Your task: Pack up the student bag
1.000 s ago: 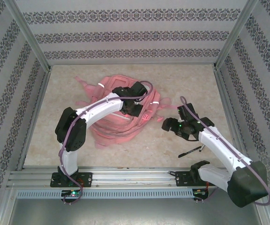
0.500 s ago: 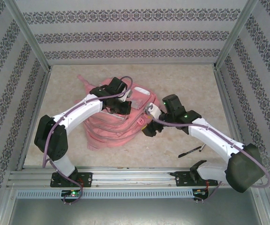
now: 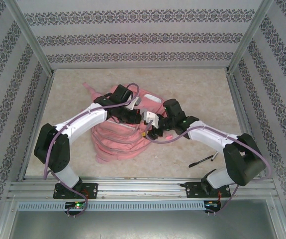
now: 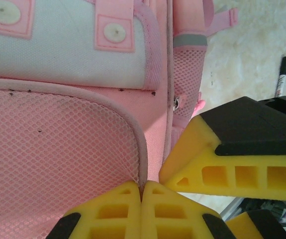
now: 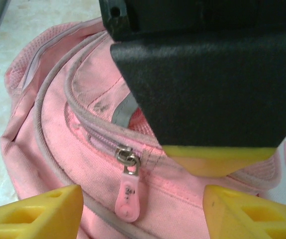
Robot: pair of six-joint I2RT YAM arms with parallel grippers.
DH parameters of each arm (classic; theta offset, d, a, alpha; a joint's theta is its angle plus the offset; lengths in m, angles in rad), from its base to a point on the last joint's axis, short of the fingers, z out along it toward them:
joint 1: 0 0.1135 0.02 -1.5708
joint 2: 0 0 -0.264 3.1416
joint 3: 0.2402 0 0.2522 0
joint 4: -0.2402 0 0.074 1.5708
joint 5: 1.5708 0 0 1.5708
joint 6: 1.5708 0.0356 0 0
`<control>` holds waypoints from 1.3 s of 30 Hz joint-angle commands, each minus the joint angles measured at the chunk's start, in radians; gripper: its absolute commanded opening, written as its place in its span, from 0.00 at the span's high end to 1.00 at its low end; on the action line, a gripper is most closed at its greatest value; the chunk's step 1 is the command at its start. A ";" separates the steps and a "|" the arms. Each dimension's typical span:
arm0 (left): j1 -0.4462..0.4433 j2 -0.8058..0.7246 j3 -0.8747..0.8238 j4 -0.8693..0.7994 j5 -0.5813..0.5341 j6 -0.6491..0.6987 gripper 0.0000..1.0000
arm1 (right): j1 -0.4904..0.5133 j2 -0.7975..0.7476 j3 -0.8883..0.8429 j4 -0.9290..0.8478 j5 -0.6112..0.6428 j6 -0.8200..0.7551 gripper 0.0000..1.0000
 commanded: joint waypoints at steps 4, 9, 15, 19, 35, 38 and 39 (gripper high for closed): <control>0.003 -0.054 -0.015 0.139 0.098 -0.089 1.00 | 0.008 0.046 -0.004 0.056 -0.046 0.060 0.41; 0.005 -0.052 -0.019 0.148 0.076 -0.109 1.00 | 0.010 0.084 0.006 0.047 -0.085 0.143 0.56; 0.009 -0.055 -0.016 0.156 0.051 -0.126 1.00 | 0.010 0.069 -0.034 0.043 -0.105 0.158 0.56; 0.009 -0.052 -0.016 0.165 0.047 -0.138 1.00 | 0.011 0.062 -0.045 0.064 -0.123 0.168 0.67; 0.014 0.038 0.015 0.270 -0.020 -0.259 1.00 | 0.230 -0.155 -0.170 0.070 0.151 0.232 1.00; 0.009 0.079 0.038 0.320 0.002 -0.294 1.00 | 0.331 -0.122 -0.176 0.146 0.307 0.359 0.94; 0.004 0.092 0.048 0.335 0.011 -0.301 1.00 | 0.357 -0.109 -0.181 0.188 0.335 0.406 0.93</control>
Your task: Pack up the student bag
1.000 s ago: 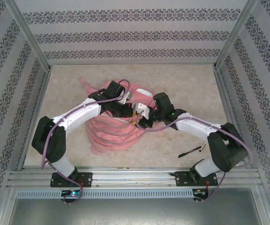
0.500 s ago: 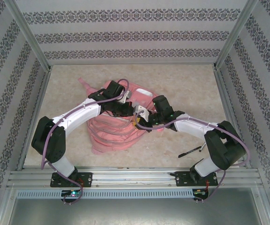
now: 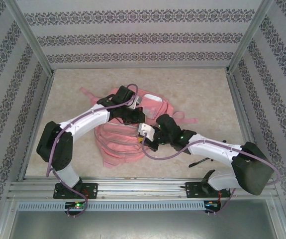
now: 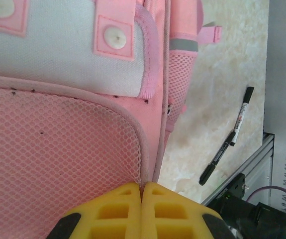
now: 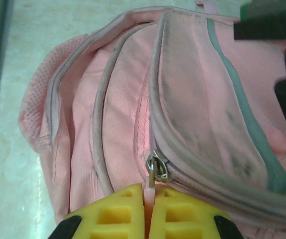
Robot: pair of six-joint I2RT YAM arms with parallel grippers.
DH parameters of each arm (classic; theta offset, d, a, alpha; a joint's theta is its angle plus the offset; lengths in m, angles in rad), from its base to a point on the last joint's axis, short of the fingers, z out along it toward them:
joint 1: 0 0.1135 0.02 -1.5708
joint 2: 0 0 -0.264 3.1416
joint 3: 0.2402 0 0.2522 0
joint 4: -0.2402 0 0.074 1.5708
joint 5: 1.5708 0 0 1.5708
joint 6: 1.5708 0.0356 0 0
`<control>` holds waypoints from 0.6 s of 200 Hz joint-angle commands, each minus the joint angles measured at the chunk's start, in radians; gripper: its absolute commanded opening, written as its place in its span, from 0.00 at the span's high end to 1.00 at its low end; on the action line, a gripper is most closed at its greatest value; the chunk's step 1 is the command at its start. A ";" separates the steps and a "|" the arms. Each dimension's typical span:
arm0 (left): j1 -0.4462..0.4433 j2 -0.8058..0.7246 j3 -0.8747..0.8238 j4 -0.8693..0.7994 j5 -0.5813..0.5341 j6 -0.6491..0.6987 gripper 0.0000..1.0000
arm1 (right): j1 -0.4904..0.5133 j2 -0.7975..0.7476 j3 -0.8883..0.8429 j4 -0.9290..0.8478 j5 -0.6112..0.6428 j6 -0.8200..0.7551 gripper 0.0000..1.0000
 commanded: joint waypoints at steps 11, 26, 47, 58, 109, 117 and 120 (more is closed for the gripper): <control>-0.002 0.073 0.095 0.223 -0.049 -0.060 1.00 | 0.153 0.051 -0.048 0.232 0.111 0.262 0.79; -0.013 0.098 0.104 0.252 -0.047 -0.077 1.00 | 0.200 0.077 -0.078 0.354 0.156 0.352 0.75; -0.016 0.121 0.099 0.305 -0.028 -0.117 1.00 | 0.243 0.055 -0.130 0.432 0.280 0.458 0.59; -0.015 0.125 0.103 0.312 -0.021 -0.118 1.00 | 0.252 0.002 -0.164 0.414 0.378 0.527 0.53; -0.015 0.116 0.116 0.309 -0.007 -0.097 1.00 | 0.157 -0.372 -0.260 0.007 0.587 0.953 0.37; -0.015 0.117 0.119 0.310 0.002 -0.099 1.00 | 0.099 -0.411 -0.252 -0.055 0.542 1.034 0.41; -0.015 0.118 0.120 0.310 0.006 -0.098 1.00 | 0.073 -0.427 -0.250 -0.075 0.517 1.080 0.43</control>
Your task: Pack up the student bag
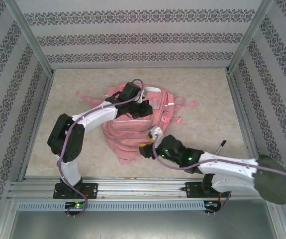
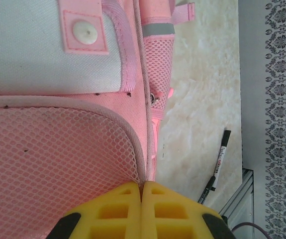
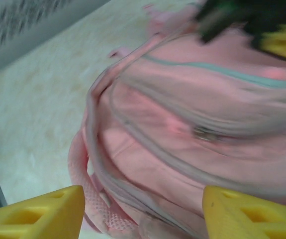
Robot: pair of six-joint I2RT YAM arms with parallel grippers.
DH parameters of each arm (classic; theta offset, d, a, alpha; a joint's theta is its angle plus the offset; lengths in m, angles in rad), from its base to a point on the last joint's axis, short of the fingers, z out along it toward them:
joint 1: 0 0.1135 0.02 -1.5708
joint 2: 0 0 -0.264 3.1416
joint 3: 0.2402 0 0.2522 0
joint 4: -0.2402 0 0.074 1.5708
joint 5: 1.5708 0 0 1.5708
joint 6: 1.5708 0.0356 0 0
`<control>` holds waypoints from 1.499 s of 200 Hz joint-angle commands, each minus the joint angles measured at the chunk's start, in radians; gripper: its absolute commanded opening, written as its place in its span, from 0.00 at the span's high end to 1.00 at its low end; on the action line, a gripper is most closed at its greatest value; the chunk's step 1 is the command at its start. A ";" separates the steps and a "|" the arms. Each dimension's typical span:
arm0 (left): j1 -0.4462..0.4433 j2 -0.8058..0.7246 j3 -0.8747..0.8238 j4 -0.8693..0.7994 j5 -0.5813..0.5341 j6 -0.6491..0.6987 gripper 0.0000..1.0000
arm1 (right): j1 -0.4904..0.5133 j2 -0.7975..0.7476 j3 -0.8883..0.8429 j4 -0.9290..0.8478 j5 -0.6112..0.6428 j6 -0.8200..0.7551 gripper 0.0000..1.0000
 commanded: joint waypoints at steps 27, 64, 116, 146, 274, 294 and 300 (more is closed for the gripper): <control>-0.005 -0.019 0.045 0.081 0.042 -0.001 1.00 | -0.290 -0.138 0.001 -0.188 -0.207 0.645 0.48; -0.003 -0.024 0.046 0.081 0.046 -0.004 1.00 | -0.316 0.041 0.154 -0.215 -0.275 0.637 0.45; -0.003 -0.040 0.037 0.050 0.048 0.006 1.00 | -0.297 0.307 0.332 -0.211 -0.275 0.632 0.46; 0.001 -0.051 0.032 0.042 0.046 0.011 1.00 | -0.284 0.377 0.370 -0.231 -0.236 0.621 0.66; 0.081 -0.562 -0.282 -0.195 0.044 0.497 0.68 | -0.328 0.374 0.433 -0.228 -0.337 0.818 1.00; 0.068 -0.618 -0.425 -0.150 0.073 0.515 0.69 | -0.358 0.376 0.445 -0.226 -0.412 0.853 1.00; 0.066 -0.628 -0.454 -0.138 0.064 0.520 0.69 | -0.366 0.374 0.449 -0.226 -0.429 0.860 1.00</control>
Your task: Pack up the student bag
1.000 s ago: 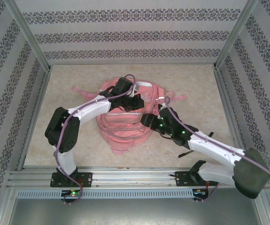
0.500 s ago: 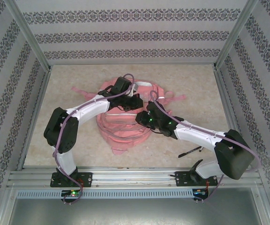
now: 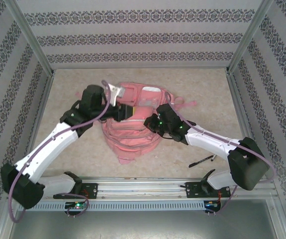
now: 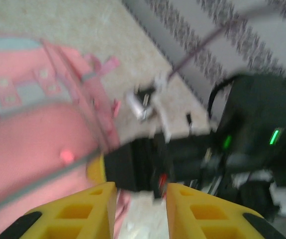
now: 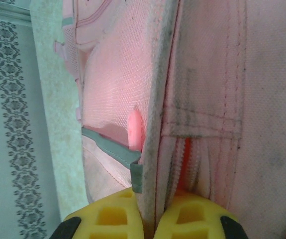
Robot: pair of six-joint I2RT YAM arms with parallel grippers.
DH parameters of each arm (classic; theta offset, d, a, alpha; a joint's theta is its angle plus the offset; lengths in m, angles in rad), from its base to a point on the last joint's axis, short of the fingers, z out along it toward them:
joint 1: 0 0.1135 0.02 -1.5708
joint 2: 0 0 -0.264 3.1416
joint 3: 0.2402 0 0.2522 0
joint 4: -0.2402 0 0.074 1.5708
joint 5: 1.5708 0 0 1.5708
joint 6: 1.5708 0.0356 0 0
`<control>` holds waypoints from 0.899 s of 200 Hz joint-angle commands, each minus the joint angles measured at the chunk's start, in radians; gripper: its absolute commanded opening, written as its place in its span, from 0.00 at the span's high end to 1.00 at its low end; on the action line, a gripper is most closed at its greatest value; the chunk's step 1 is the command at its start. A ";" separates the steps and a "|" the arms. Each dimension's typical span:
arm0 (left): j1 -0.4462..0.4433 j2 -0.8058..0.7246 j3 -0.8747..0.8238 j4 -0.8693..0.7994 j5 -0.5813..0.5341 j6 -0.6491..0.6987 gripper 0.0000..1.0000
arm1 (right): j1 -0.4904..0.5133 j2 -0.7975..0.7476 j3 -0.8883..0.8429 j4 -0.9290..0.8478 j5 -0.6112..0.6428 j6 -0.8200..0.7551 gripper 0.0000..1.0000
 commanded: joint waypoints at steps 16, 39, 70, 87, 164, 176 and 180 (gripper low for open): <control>-0.013 0.016 -0.192 0.007 0.032 0.124 0.65 | -0.048 -0.019 0.066 0.030 -0.140 0.079 1.00; -0.012 0.034 -0.235 0.097 0.036 0.120 0.63 | -0.075 -0.007 0.111 0.025 -0.197 0.075 1.00; -0.012 0.121 -0.213 0.177 0.108 0.064 0.59 | -0.080 0.013 0.158 0.011 -0.238 0.066 1.00; -0.012 0.154 -0.202 0.204 0.114 0.032 0.58 | -0.080 0.027 0.176 0.010 -0.254 0.065 1.00; -0.009 0.235 -0.151 0.222 -0.033 0.027 0.50 | -0.061 0.073 0.229 0.015 -0.303 0.060 1.00; -0.009 0.237 -0.145 0.225 -0.073 0.036 0.49 | -0.059 0.074 0.223 0.014 -0.309 0.058 1.00; -0.009 0.235 -0.146 0.227 -0.088 0.040 0.48 | -0.059 0.071 0.221 0.014 -0.310 0.059 1.00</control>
